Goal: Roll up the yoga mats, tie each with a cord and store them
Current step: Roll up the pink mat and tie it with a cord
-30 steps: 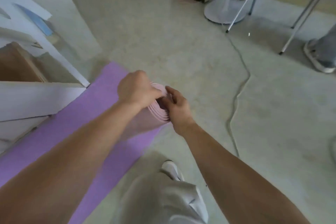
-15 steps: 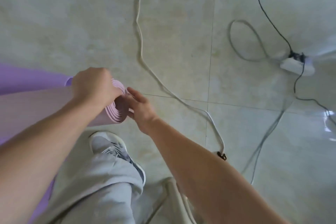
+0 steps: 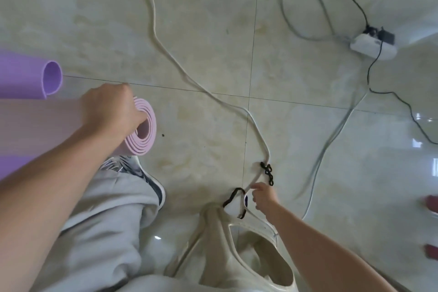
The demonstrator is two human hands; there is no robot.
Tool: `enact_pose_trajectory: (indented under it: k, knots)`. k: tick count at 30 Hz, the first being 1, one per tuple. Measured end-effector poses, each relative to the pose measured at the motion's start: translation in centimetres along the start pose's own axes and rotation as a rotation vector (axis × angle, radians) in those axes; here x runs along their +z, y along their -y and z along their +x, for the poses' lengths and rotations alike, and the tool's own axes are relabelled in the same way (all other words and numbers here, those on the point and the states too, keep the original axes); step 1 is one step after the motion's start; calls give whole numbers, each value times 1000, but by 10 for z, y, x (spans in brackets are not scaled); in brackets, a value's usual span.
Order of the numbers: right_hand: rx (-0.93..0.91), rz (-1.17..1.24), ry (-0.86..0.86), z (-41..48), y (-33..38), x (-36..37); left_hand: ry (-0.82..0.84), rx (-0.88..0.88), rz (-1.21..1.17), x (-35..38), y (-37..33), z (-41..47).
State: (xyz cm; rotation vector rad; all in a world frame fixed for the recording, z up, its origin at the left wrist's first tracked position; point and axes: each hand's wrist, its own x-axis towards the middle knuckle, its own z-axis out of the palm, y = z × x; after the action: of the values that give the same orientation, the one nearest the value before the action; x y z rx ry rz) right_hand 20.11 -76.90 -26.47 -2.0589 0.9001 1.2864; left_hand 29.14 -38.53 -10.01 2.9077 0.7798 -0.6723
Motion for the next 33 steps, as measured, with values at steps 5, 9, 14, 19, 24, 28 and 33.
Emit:
enact_pose_trajectory:
  k: [5, 9, 14, 19, 24, 28, 33]
  knots:
    - [47, 16, 125, -7, -1, 12, -24, -3, -13, 1, 3, -8]
    - [-89, -179, 39, -7, 22, 28, -30, 0, -39, -2, 7, -11]
    - [-103, -436, 167, -7, 30, 53, -44, 14, -56, -6, 12, -8]
    - [-184, -278, 55, -9, 45, 65, -118, 28, -105, -16, 26, -3]
    - [-270, -13, -110, -23, 111, 47, -199, 15, -147, -37, 39, -4]
    - [-361, 107, -65, -53, 167, 46, -250, -28, -199, -63, 60, -2]
    - [-558, 113, 12, -117, 237, 71, -326, -38, -305, -103, 107, -13]
